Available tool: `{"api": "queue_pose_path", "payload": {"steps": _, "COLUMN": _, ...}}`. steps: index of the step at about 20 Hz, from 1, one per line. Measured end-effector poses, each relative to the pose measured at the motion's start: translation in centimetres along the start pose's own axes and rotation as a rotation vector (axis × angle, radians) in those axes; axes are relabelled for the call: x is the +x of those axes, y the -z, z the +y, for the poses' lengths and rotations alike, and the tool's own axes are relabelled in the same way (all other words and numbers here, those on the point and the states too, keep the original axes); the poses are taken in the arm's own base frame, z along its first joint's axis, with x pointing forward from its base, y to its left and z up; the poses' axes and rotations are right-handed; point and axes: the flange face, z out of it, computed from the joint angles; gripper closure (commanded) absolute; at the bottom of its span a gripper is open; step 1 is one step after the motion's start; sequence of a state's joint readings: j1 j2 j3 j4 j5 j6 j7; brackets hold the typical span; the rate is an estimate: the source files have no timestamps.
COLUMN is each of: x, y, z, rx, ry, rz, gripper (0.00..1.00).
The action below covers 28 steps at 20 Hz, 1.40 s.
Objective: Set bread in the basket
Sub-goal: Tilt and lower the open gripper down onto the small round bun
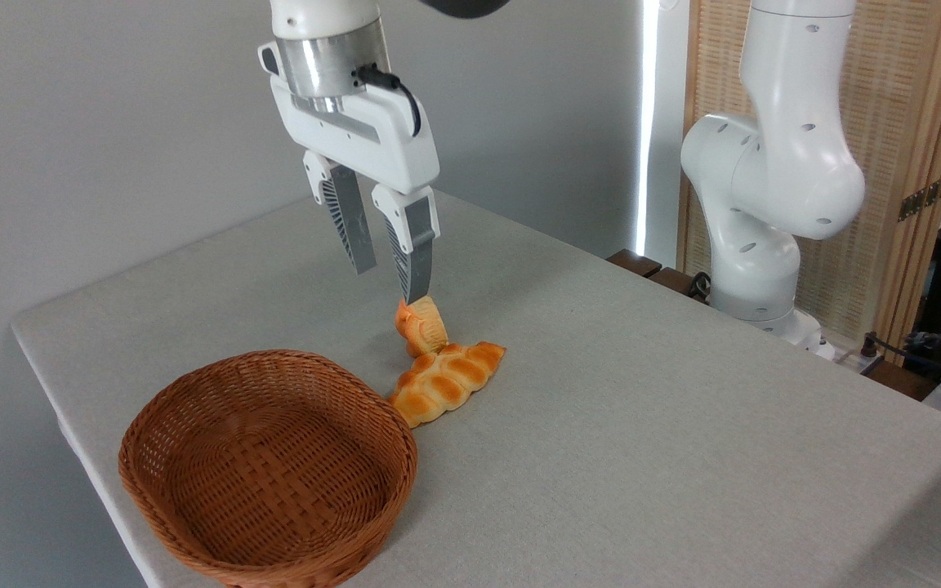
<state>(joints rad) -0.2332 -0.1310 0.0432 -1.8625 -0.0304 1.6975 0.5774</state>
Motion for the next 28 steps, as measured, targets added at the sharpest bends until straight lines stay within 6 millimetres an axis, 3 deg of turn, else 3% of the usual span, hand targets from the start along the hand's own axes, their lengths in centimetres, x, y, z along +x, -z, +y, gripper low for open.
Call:
{"api": "queue_pose_path", "payload": {"steps": 7, "x": 1.1, "y": -3.4, "z": 4.2, "rx": -0.036, "ry": -0.114, "rz": -0.063, "gripper": 0.0}}
{"api": "queue_pose_path", "payload": {"steps": 17, "x": 1.6, "y": -8.4, "z": 8.4, "rx": -0.093, "ry": -0.309, "rz": -0.155, "gripper": 0.0}}
{"api": "queue_pose_path", "payload": {"steps": 28, "x": 2.4, "y": -11.0, "z": 8.8, "rx": -0.109, "ry": -0.332, "rz": -0.186, "gripper": 0.0}}
